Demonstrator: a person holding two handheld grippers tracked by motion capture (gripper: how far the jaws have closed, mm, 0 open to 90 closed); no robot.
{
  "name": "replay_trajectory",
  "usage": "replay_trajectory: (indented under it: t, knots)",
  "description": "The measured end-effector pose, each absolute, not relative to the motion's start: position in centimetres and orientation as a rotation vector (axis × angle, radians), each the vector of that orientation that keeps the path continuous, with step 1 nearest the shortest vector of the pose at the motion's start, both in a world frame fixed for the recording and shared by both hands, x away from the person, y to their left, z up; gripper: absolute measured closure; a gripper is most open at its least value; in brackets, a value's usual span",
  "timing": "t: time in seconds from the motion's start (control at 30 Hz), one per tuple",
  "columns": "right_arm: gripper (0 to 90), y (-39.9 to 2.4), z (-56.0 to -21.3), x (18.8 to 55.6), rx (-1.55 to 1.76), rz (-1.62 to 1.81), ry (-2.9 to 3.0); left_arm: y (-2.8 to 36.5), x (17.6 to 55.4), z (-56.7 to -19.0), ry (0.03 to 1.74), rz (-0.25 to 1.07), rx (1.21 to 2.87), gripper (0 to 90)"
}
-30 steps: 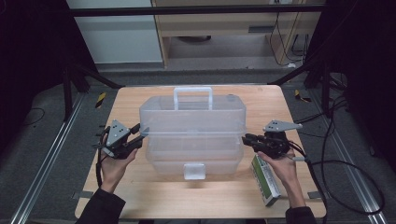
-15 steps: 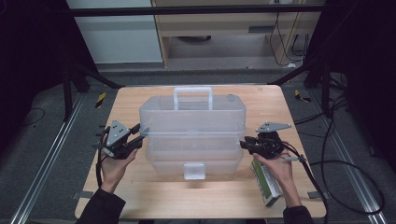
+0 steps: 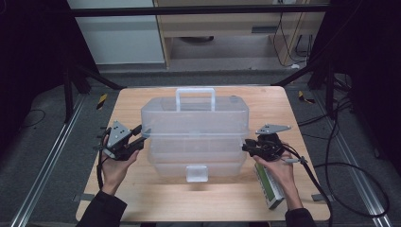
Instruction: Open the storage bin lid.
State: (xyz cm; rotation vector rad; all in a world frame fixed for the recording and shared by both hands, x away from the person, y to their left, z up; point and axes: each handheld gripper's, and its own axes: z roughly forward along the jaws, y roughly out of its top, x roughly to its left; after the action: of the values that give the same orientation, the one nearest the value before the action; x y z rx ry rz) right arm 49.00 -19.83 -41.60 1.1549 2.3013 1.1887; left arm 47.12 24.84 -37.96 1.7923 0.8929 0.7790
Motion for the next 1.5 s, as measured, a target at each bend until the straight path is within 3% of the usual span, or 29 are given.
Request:
replay_trajectory:
  t: [1.27,1.5]
  knots:
    - [72.8,-19.8,-41.7,49.1,1.269,1.222,2.29,24.1,50.7,-34.5,0.972,0.802,1.703,72.7]
    - [73.3,-19.9,-41.6,49.1,1.28,1.231,2.293,23.9,52.0,-33.7,0.954,0.859,1.702,73.9]
